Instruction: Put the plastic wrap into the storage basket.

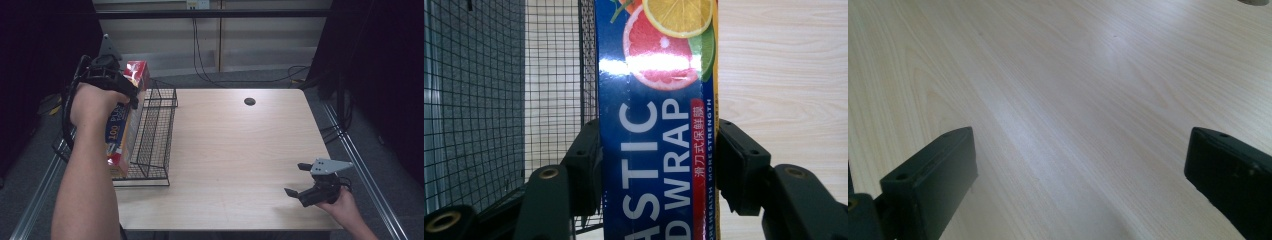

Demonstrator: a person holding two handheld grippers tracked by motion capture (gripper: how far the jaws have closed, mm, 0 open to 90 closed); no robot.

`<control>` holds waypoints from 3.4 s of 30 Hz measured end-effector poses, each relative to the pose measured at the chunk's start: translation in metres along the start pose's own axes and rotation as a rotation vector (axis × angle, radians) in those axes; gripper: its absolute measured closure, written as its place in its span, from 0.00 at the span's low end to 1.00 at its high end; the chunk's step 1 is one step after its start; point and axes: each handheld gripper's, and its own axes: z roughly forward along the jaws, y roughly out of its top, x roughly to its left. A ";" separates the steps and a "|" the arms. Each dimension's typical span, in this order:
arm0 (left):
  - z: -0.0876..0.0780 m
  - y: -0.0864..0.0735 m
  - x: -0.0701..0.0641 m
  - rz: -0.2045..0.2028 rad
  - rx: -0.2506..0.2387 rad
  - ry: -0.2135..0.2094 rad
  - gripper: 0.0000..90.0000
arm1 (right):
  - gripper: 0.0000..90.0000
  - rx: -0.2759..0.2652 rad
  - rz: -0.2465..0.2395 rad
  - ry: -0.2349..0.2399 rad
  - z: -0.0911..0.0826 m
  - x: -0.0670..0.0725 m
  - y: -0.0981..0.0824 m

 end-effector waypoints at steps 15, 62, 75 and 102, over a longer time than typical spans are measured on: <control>0.006 -0.001 0.019 -0.032 -0.006 0.013 0.50 | 0.00 0.000 -0.011 -0.001 0.002 0.001 0.000; 0.016 -0.004 0.067 -0.089 -0.007 0.052 0.49 | 0.00 0.008 0.000 -0.008 0.003 0.001 0.000; 0.021 -0.003 0.075 -0.102 -0.003 0.059 0.49 | 0.00 0.013 -0.001 -0.003 0.003 0.001 0.000; 0.047 0.003 0.075 -0.106 0.004 0.088 0.49 | 0.00 0.019 -0.003 -0.003 0.004 0.002 0.000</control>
